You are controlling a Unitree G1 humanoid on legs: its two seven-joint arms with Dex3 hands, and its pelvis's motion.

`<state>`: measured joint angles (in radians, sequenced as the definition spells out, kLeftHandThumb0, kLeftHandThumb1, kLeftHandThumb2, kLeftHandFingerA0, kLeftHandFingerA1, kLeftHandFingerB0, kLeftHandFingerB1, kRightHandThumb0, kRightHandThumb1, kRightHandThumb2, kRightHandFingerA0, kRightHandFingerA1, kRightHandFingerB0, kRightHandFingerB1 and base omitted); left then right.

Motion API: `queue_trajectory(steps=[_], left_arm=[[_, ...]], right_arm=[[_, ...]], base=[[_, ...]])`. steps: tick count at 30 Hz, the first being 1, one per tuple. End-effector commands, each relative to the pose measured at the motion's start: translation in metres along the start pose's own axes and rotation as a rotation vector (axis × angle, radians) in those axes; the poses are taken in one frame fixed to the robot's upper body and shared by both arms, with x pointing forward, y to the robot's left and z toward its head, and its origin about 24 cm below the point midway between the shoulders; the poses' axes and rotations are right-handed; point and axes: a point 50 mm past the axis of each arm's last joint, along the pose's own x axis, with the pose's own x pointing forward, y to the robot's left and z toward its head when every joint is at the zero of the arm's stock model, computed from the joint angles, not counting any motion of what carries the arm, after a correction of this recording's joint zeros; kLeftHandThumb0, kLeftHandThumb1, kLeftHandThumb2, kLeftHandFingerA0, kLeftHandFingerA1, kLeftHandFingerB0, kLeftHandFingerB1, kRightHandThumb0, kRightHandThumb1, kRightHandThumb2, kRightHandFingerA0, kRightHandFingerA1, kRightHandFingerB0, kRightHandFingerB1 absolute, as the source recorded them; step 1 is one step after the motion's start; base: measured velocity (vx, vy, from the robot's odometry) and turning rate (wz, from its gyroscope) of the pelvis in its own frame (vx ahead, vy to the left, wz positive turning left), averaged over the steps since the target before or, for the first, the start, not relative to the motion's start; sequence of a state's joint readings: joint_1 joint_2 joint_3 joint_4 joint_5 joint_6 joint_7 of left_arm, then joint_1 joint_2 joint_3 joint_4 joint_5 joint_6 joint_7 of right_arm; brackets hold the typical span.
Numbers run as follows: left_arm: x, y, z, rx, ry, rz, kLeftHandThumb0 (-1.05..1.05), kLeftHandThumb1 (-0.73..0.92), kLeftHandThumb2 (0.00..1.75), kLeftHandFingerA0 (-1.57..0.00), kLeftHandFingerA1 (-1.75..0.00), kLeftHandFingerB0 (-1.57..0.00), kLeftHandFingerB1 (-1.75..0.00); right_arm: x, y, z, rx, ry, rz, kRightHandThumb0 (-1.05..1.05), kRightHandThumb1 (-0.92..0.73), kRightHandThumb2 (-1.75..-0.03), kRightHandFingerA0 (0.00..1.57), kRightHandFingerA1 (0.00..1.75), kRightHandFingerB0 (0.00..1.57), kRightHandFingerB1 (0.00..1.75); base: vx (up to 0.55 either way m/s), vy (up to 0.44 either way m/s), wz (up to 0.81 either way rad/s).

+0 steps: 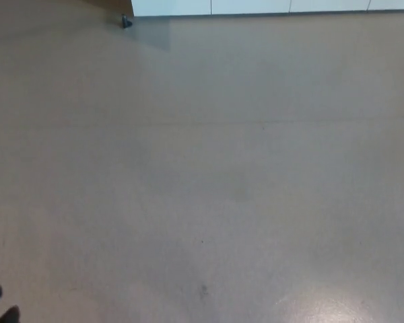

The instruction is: The robot walks towards an open cabinet and lifts its left hand to push the door towards the right to close it.

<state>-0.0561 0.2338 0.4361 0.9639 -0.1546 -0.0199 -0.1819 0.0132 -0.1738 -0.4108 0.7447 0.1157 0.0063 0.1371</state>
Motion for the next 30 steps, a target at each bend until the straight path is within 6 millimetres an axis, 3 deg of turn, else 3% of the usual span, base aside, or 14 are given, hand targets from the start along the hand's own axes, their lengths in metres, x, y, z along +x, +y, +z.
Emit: queue_trajectory(steps=[1, 9, 12, 15, 19, 21, 30], left_arm=[[-0.002, 0.017, 0.017, -0.185, -0.13, -0.027, -0.19, 0.62, 0.58, -0.5, -0.46, -0.36, -0.37], [0.001, 0.013, 0.028, -0.166, -0.168, -0.055, -0.24, 0.57, 0.65, -0.45, -0.48, -0.35, -0.41], [0.002, 0.011, 0.032, -0.153, -0.175, -0.064, -0.25, 0.56, 0.65, -0.47, -0.49, -0.35, -0.42], [0.003, 0.008, 0.036, -0.142, -0.188, -0.068, -0.2, 0.6, 0.57, -0.54, -0.46, -0.38, -0.38], [0.005, 0.004, 0.042, -0.128, -0.204, -0.081, -0.25, 0.56, 0.66, -0.46, -0.5, -0.36, -0.43], [0.005, 0.004, 0.04, -0.125, -0.203, -0.085, -0.19, 0.6, 0.57, -0.53, -0.47, -0.38, -0.38], [0.003, 0.006, 0.035, -0.093, -0.194, -0.076, -0.21, 0.57, 0.57, -0.57, -0.47, -0.43, -0.39]], right_arm=[[0.0, -0.007, 0.011, 0.225, -0.092, 0.017, -0.4, -0.68, -0.6, 0.56, 0.49, 0.38, 0.42], [0.001, -0.001, 0.018, 0.234, -0.115, 0.032, -0.39, -0.69, -0.6, 0.63, 0.51, 0.38, 0.43], [0.0, -0.002, 0.018, 0.235, -0.115, 0.033, -0.39, -0.69, -0.6, 0.58, 0.5, 0.37, 0.43], [0.0, -0.001, 0.02, 0.232, -0.122, 0.029, -0.4, -0.69, -0.6, 0.59, 0.5, 0.37, 0.42], [0.001, 0.0, 0.025, 0.239, -0.123, 0.027, -0.37, -0.7, -0.6, 0.61, 0.51, 0.4, 0.42], [0.0, 0.0, 0.024, 0.234, -0.119, 0.025, -0.38, -0.69, -0.59, 0.65, 0.51, 0.42, 0.42], [-0.002, -0.003, 0.017, 0.198, -0.108, 0.034, -0.4, -0.69, -0.6, 0.6, 0.49, 0.4, 0.42]], base=[[0.13, 0.1, -0.07], [0.18, 0.334, 0.0], [0.23, 0.113, 0.05], [0.25, -0.02, 0.07], [0.29, -0.153, 0.13], [0.24, -0.239, 0.15], [0.35, -0.144, 0.07]])
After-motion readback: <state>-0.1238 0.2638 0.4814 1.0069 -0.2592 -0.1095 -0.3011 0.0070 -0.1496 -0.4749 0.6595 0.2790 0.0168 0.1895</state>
